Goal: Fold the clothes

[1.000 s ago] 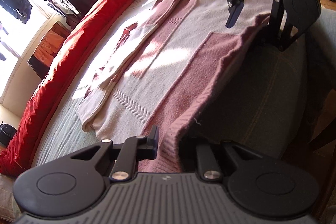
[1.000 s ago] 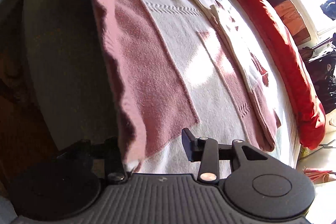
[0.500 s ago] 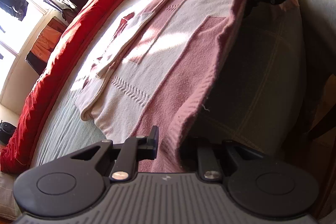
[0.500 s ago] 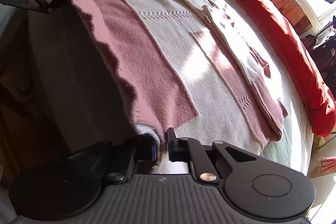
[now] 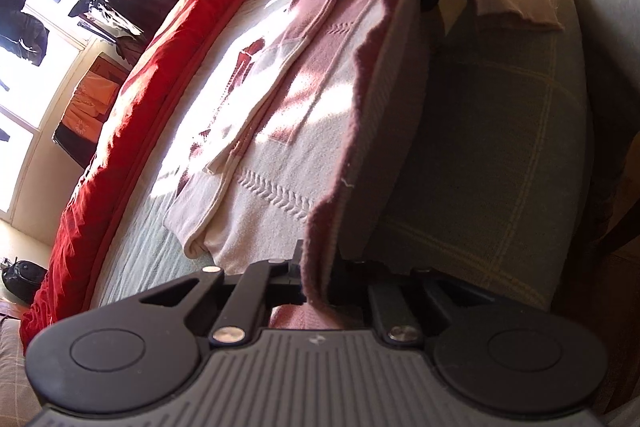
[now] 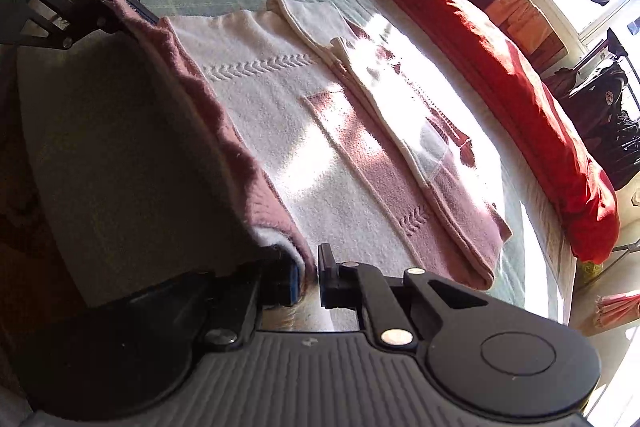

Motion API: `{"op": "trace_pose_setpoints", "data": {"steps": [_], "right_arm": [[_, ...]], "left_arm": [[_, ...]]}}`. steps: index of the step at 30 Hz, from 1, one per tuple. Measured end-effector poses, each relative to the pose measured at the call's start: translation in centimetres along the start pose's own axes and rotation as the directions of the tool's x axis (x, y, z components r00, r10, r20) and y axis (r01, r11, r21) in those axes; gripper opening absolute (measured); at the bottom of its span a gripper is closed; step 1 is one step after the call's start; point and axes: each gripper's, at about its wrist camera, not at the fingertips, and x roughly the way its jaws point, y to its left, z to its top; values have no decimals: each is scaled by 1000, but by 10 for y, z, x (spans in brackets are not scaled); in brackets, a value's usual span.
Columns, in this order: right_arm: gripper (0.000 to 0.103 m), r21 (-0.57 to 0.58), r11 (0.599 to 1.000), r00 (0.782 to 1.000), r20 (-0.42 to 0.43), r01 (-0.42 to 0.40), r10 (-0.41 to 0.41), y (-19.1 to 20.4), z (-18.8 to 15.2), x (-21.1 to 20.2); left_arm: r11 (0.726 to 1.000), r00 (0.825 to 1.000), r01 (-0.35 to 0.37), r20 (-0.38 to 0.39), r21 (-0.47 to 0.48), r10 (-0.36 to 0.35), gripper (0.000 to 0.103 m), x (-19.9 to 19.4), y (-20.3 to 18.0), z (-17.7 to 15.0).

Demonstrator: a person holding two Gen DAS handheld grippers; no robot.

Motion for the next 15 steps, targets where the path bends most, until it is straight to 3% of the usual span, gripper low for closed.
{"op": "trace_pose_setpoints", "data": {"steps": [15], "right_arm": [[10,47,998,998,34,49,-51,-46,19,12]], "left_arm": [[998,999,-50,13,26,50,6,22,45,28]]}}
